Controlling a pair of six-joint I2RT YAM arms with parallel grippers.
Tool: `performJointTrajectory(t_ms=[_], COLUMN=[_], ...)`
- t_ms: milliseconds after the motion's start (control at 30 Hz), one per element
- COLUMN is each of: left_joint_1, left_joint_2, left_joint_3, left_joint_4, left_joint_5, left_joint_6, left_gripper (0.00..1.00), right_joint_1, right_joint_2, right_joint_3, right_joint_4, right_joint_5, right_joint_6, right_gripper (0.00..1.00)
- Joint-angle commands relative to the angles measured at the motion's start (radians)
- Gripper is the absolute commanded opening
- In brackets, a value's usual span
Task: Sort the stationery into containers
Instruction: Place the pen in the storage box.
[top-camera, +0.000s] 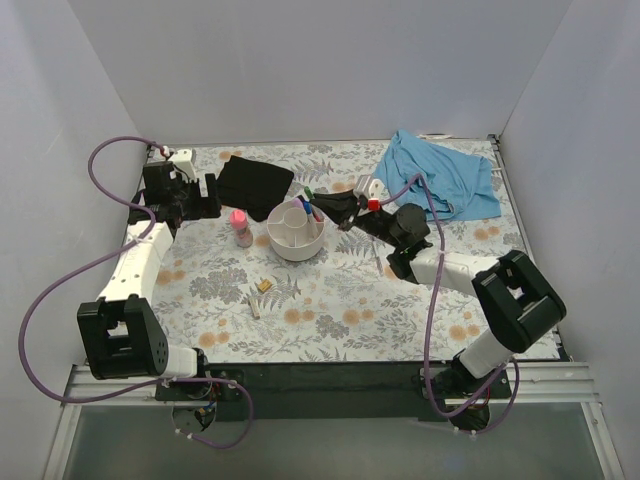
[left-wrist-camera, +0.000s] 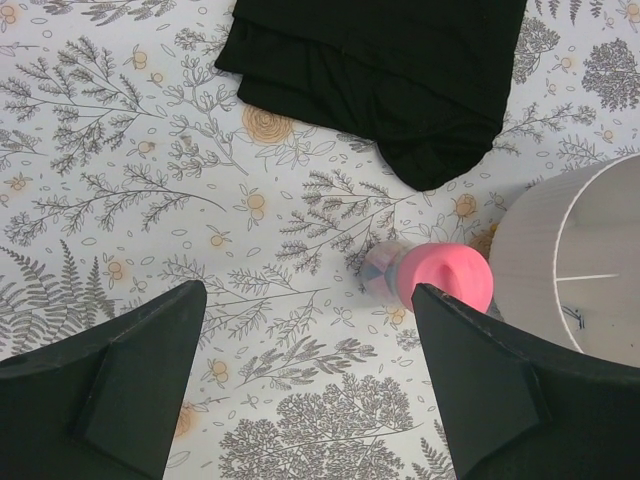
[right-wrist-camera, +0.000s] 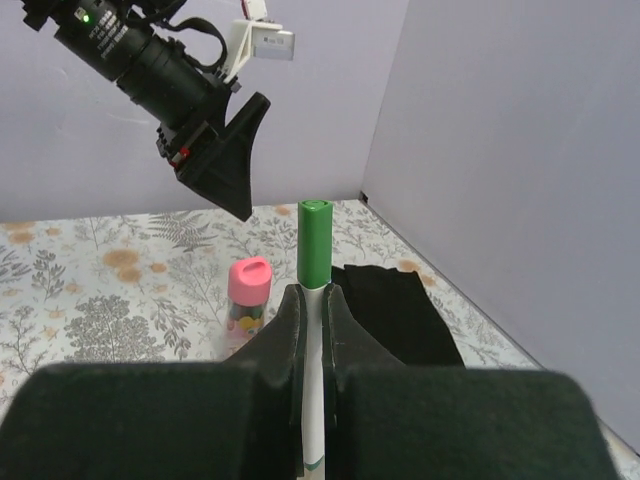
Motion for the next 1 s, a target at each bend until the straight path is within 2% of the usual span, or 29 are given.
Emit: performJointTrajectory(t_ms=[0,100,600,967], left_joint_1=[0.003,0.003,0.003,0.005], left_joint_2=[0.002,0.013,-0.013,0.004], left_joint_3=[0.051,0.063,0.027,0.017], left_joint_4=[-0.033,-0.036,-0.04,-0.023], left_joint_5=[-0.025,-0.031,-0.036,-0.019], left_joint_6=[0.045,0.052,0.06,0.052], left_gripper=[0.85,0.86,0.85,0.85], right_joint_1=[0.005,0.005,0.003,0.003], right_joint_2=[0.069,0.115,0.264,0.283], right_joint_3=[-0.013,0.002,0.082,0.079], right_joint_4=[0.228,0.265,0.234,0.218], right_joint_5=[-0.02,-0.019,-0.003,0.018], right_joint_6=[-0.012,0.002,0.006,-0.008], right_gripper=[0.01,0.01,0.01,0.01])
